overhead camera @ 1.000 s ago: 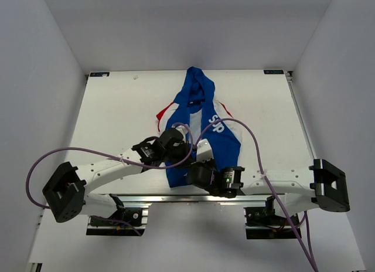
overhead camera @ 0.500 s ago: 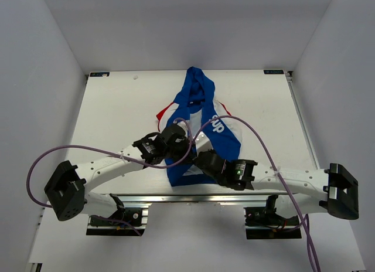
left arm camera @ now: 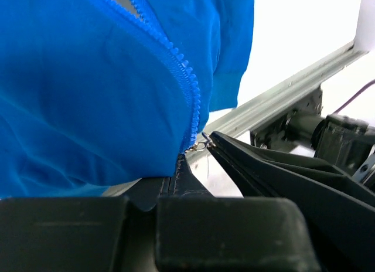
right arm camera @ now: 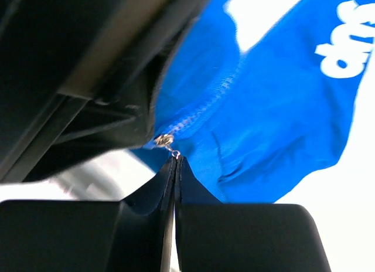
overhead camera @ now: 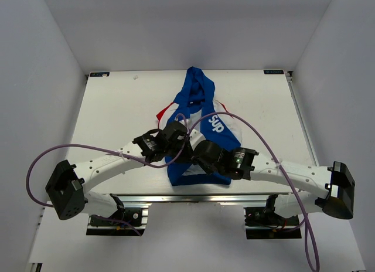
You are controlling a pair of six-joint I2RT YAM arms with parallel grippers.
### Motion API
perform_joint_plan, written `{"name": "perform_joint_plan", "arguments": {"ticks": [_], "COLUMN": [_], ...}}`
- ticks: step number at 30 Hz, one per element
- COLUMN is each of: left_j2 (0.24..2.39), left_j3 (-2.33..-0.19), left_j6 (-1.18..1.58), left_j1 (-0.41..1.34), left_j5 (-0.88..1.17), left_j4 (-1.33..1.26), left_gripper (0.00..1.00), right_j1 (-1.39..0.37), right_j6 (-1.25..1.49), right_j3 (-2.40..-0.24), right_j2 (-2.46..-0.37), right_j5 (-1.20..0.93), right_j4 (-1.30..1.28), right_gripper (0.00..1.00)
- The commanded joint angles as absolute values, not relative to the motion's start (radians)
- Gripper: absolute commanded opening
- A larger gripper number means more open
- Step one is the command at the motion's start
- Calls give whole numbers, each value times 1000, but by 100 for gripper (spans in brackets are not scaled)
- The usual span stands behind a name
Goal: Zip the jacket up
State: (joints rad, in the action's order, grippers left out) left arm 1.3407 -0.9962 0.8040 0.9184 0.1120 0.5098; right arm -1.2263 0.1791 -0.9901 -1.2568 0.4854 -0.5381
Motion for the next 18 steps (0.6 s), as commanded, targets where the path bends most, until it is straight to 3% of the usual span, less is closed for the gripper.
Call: {"name": "perform_joint_plan", "arguments": {"ticks": [1, 5, 11, 18], "left_j2": [1321, 1309, 1298, 1285], "left_j3": [-996, -991, -991, -1012], "left_j6": [746, 726, 704, 689], "left_j1": [940, 940, 940, 940], "left_j5": [113, 149, 192, 216], "left_j4": [595, 603, 589, 617], "left_gripper": [0, 0, 0, 0], "right_j1": [-1212, -1212, -1213, -1212], "right_j6": [86, 126, 156, 202], "right_j3": [-1063, -1114, -1140, -1233], "right_j2": [-1259, -1285, -1298, -1351], "right_j5": [272, 264, 439, 847], "right_j4": [-632, -701, -696, -749], "right_gripper": [0, 0, 0, 0]}}
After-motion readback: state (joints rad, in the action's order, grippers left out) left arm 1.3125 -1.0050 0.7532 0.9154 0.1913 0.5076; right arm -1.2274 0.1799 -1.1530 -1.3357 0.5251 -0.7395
